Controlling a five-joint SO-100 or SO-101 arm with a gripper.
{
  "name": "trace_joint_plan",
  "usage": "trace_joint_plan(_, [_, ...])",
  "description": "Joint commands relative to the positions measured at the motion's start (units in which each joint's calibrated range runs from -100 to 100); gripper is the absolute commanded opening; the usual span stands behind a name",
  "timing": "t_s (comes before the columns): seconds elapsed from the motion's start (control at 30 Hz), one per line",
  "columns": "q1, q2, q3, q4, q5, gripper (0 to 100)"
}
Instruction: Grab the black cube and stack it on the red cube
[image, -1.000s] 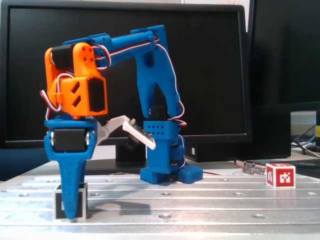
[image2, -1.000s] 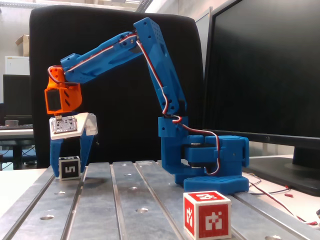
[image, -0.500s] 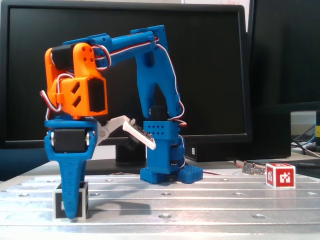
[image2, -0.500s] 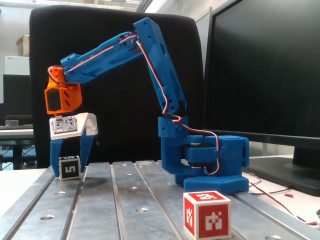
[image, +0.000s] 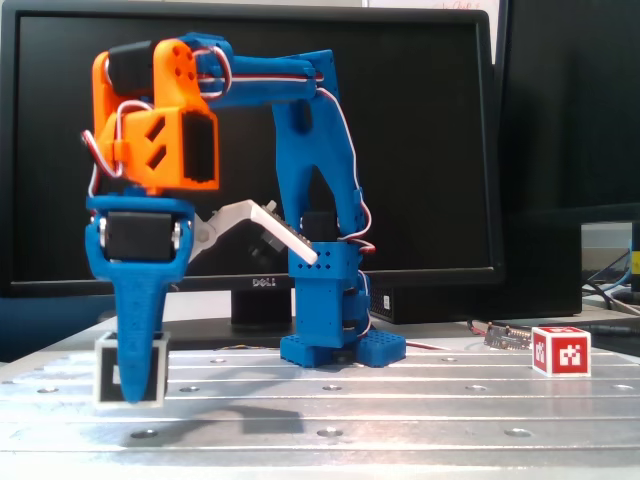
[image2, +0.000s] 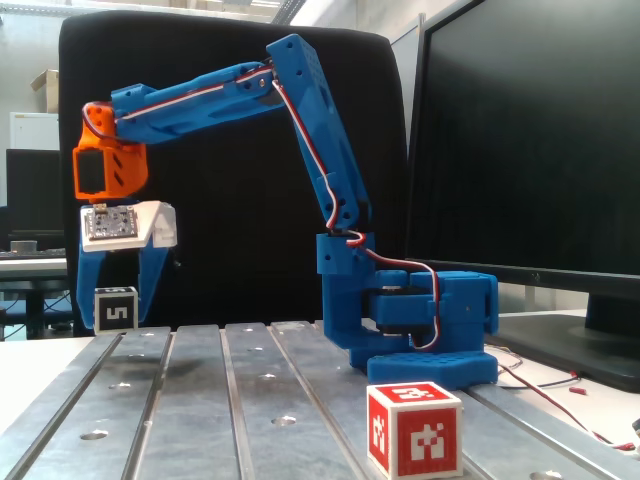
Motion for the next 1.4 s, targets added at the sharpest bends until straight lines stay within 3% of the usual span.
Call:
trace_joint_plan(0.0, [-2.0,-1.2,-4.2,2.0,-0.2,16])
trace_joint_plan(0.6, [-28.0,-0.8,-12.1,7.6,-0.2,16])
trace_joint_plan(1.1, [-43.8,-0.9,-11.3,7.9,-0.2,16])
trace_joint_plan(1.37, [-52.4,-0.9,-11.3,14.8,-0.2,16])
